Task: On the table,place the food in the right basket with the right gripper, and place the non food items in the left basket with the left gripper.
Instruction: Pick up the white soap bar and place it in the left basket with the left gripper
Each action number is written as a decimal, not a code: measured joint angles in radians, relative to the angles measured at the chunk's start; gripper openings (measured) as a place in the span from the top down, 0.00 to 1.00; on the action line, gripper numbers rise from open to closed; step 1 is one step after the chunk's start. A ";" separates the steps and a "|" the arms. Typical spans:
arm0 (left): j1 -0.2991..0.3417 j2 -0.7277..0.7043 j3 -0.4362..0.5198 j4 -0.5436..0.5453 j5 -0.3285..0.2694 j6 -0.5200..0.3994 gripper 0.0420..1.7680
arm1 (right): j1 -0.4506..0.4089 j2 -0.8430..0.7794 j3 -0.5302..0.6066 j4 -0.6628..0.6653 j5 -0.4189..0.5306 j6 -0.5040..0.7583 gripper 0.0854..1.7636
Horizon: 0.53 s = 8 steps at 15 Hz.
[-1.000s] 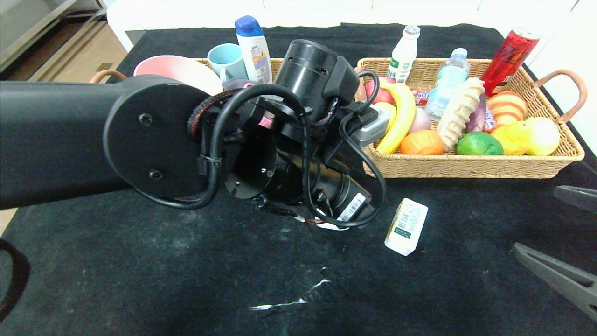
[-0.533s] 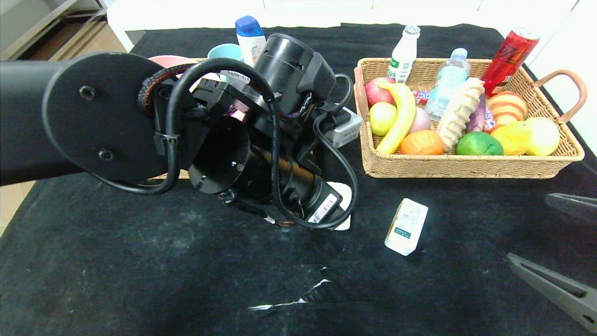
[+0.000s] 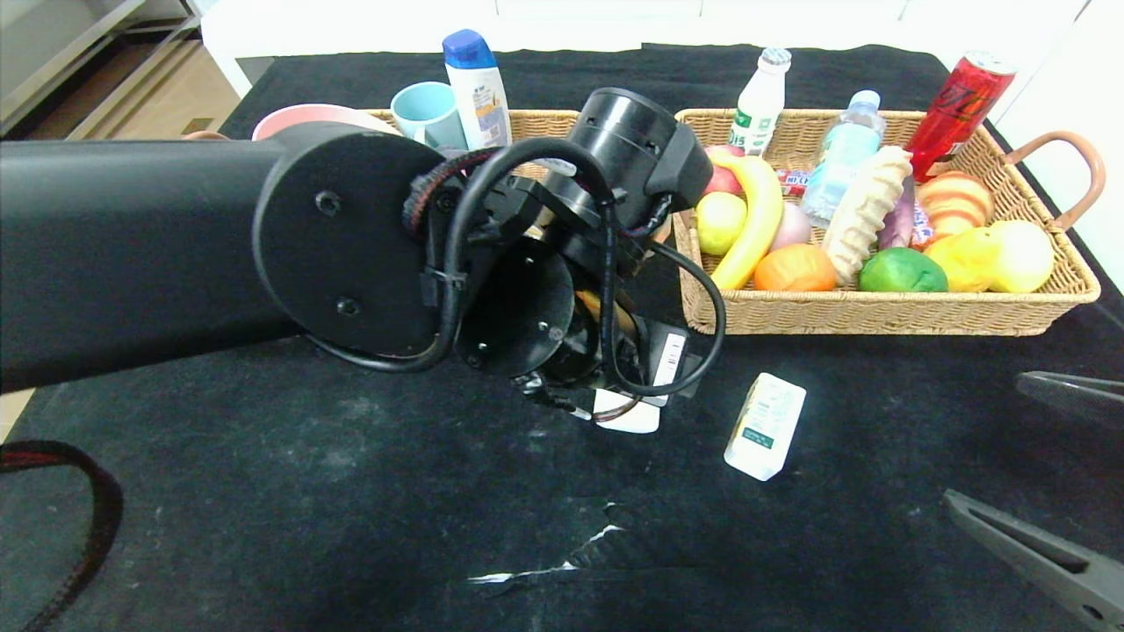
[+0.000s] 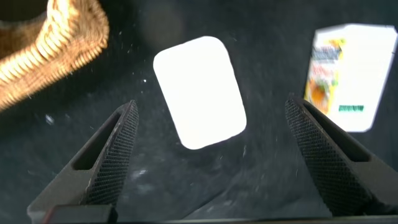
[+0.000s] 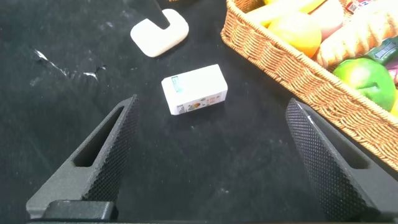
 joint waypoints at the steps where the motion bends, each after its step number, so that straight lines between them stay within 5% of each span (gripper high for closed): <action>1: -0.006 0.012 -0.004 -0.001 0.028 -0.023 0.03 | 0.000 0.000 0.000 -0.001 0.000 0.000 0.03; 8: 0.000 0.054 -0.009 -0.011 0.049 -0.084 0.03 | 0.000 -0.001 0.000 -0.001 0.000 0.000 0.03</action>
